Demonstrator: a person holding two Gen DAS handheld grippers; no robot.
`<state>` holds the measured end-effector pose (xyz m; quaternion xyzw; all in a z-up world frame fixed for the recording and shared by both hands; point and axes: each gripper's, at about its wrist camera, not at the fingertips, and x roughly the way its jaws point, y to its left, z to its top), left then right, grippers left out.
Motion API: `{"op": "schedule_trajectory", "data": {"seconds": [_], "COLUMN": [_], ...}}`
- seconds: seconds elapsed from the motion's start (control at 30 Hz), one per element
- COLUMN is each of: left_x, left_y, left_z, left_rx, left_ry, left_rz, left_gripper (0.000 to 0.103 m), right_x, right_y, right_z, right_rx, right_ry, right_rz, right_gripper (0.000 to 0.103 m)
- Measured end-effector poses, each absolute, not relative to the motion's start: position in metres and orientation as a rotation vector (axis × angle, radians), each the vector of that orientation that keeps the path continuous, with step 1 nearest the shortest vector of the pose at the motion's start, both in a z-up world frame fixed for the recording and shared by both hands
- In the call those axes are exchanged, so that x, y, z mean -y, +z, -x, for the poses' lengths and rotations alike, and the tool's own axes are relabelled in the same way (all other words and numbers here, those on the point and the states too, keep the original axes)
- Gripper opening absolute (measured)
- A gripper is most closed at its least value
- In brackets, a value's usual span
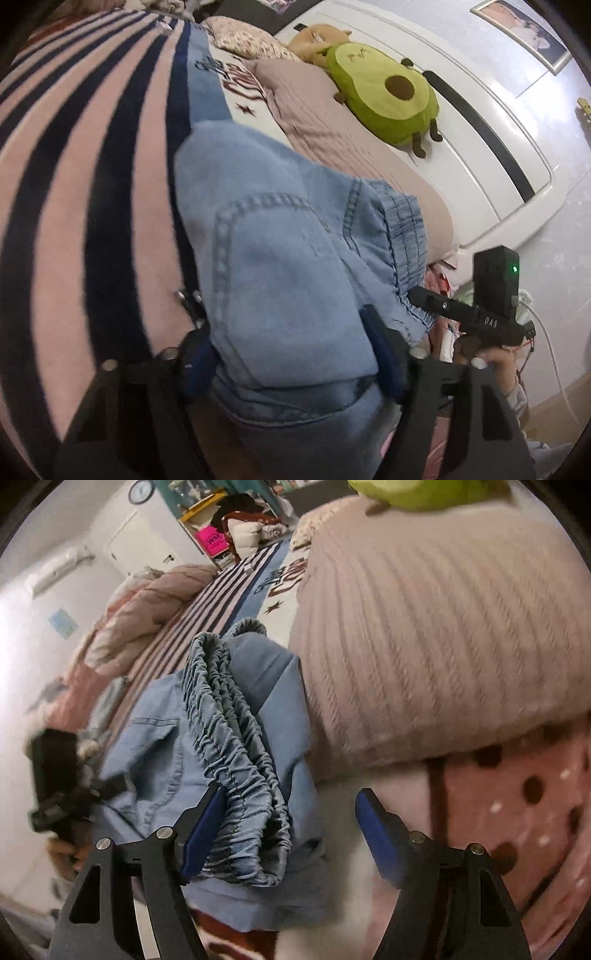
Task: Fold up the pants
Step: 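Grasp the elastic waistband with the right gripper while the left gripper holds the folded leg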
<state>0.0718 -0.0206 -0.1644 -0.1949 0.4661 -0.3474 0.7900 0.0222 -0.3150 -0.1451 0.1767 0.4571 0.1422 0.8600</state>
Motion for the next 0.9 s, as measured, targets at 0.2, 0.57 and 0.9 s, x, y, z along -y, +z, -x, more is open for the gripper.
{"op": "schedule_trajectory", "data": {"seconds": [0.2,0.57,0.9], "left_x": [0.025,-0.060,-0.098], "left_y": [-0.155,-0.102,-0.139], "left_z": [-0.064,-0.023,-0.007], "left_rx": [-0.967,-0.823,-0.908], "left_ry": [-0.700,-0.549,-0.476], "left_rz": [0.359,0.290,0.298], "left_gripper": [0.041,0.037,0.052], "right_x": [0.301,0.212,0.159], "right_y": [-0.143,-0.104,-0.134], "right_z": [-0.020,-0.022,-0.022], "right_rx": [-0.941,-0.916,-1.079], "right_ry": [0.404,0.586,0.625], "right_rz": [-0.399,-0.284,-0.157], "right_gripper": [0.039,0.031,0.038]}}
